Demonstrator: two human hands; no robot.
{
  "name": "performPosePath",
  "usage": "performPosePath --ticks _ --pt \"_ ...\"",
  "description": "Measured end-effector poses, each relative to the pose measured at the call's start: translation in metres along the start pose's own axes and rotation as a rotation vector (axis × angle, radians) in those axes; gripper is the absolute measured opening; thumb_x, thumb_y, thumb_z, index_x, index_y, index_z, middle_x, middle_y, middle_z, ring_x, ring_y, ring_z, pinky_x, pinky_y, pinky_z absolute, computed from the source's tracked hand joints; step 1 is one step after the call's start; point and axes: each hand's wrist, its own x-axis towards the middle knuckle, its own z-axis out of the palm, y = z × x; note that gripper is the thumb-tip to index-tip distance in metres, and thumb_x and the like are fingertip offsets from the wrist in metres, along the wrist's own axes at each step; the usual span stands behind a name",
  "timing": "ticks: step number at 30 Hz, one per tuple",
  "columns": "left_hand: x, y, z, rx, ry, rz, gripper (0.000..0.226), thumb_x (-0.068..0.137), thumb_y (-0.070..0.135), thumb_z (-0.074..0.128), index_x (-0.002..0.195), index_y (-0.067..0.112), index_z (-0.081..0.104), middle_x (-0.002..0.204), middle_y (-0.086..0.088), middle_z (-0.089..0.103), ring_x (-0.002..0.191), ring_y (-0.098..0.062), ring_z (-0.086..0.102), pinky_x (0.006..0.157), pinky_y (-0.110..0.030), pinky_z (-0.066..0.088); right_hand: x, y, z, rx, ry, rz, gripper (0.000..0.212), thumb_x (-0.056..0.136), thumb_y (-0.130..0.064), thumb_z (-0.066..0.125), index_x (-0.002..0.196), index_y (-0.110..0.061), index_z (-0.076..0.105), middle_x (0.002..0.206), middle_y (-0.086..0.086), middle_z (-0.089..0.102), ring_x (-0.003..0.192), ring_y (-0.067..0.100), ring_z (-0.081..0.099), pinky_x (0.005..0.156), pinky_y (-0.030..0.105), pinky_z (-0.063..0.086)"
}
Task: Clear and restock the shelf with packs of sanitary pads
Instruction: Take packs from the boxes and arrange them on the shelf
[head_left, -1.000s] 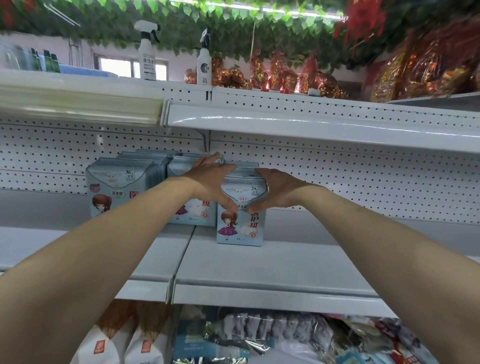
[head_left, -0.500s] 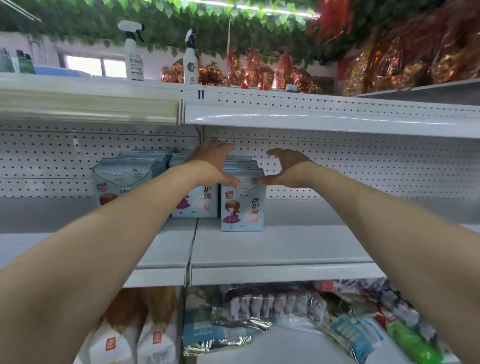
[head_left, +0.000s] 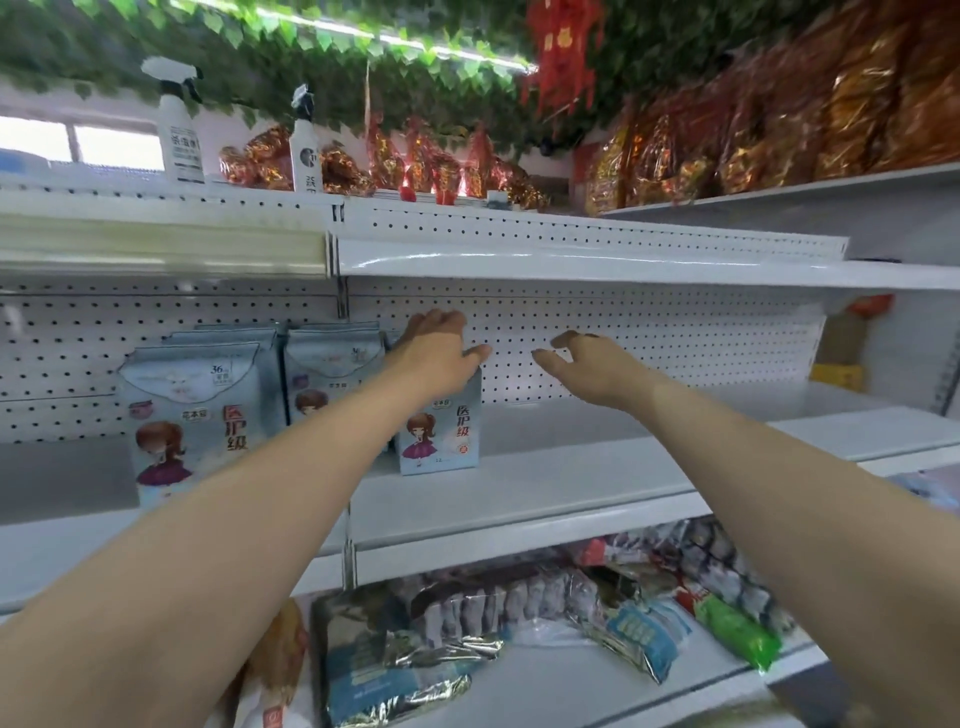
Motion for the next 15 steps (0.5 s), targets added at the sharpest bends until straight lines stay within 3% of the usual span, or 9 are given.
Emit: performPosePath --ticks 15 --pt "0.012 0.103 0.076 -0.023 -0.070 0.152 0.064 0.095 0.052 0.057 0.144 0.014 0.042 0.144 -0.012 0.045 0.135 -0.032 0.038 0.104 -0.047 0.043 -0.059 0.115 -0.031 0.004 -0.016 0.248 0.069 0.101 -0.056 0.046 0.154 -0.015 0.032 0.152 0.012 0.045 0.137 0.031 0.045 0.108 0.040 0.038"
